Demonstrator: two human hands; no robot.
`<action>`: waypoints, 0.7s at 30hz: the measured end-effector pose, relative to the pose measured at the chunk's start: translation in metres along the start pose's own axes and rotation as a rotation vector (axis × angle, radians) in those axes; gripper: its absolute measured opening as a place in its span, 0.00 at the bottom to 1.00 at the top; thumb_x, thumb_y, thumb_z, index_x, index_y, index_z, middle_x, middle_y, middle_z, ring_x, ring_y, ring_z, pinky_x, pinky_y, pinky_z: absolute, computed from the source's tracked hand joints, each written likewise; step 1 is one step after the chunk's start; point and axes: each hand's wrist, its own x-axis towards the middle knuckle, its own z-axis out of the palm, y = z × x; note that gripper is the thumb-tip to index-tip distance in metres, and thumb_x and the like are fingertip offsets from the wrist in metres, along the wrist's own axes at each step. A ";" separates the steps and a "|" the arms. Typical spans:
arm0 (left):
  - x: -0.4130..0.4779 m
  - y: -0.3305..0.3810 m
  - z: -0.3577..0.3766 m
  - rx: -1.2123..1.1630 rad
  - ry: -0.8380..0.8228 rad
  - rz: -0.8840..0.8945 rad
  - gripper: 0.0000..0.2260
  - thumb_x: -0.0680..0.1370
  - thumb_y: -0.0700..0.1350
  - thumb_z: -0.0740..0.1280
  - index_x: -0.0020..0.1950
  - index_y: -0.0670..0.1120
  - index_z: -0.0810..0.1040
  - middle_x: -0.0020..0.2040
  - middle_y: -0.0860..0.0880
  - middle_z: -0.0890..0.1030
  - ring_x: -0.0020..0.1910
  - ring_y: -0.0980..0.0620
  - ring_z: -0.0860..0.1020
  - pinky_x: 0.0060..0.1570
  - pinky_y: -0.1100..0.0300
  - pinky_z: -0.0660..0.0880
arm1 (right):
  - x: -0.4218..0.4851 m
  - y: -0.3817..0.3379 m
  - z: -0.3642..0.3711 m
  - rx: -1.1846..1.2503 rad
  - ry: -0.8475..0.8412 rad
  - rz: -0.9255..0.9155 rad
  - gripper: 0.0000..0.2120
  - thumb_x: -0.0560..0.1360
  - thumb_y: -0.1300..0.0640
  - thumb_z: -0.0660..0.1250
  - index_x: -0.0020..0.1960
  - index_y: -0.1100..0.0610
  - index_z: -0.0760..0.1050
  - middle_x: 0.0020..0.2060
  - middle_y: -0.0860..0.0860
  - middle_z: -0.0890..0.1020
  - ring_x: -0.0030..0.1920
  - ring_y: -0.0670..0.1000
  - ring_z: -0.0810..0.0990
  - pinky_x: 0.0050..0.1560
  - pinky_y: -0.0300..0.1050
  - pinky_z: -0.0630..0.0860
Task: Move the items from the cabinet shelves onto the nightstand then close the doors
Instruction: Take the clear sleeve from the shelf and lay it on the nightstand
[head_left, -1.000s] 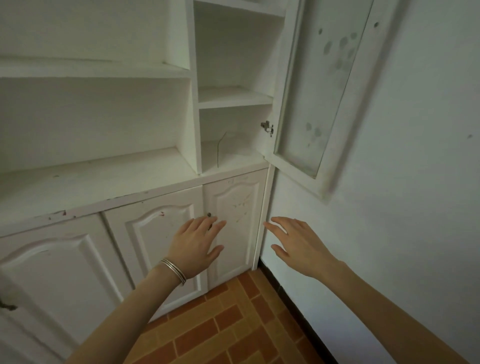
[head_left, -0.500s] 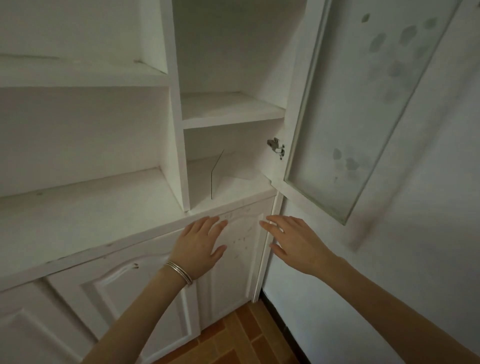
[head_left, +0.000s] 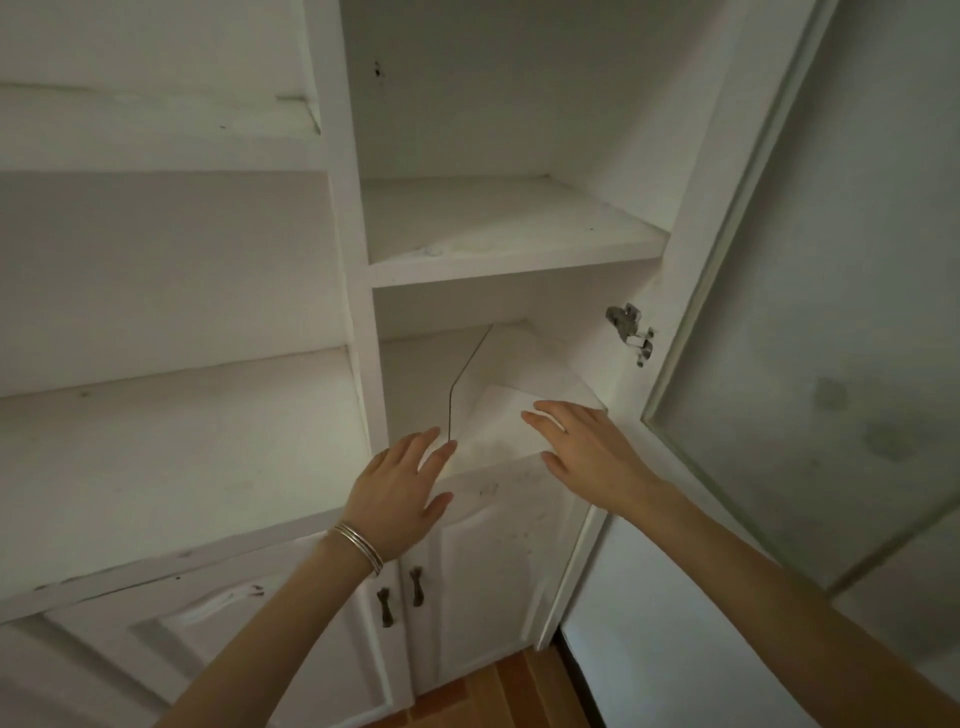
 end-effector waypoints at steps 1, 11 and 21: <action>0.012 0.001 0.002 0.013 0.002 -0.012 0.27 0.67 0.50 0.74 0.63 0.44 0.73 0.60 0.41 0.77 0.55 0.42 0.78 0.46 0.51 0.78 | 0.009 0.010 0.003 0.000 -0.009 -0.011 0.23 0.73 0.59 0.67 0.67 0.58 0.69 0.64 0.57 0.73 0.63 0.57 0.73 0.60 0.54 0.69; 0.120 -0.011 0.041 0.048 0.009 -0.179 0.29 0.56 0.38 0.80 0.56 0.39 0.79 0.51 0.42 0.81 0.41 0.44 0.82 0.19 0.56 0.74 | 0.072 0.081 0.045 0.094 0.002 -0.040 0.24 0.72 0.59 0.68 0.66 0.57 0.69 0.63 0.55 0.74 0.62 0.57 0.73 0.57 0.52 0.71; 0.116 -0.008 0.062 -0.026 0.156 -0.196 0.37 0.52 0.29 0.76 0.57 0.45 0.72 0.46 0.46 0.82 0.22 0.48 0.76 0.15 0.63 0.66 | 0.121 0.095 0.064 0.170 0.120 -0.152 0.25 0.62 0.63 0.74 0.59 0.57 0.76 0.57 0.54 0.78 0.56 0.56 0.78 0.54 0.50 0.74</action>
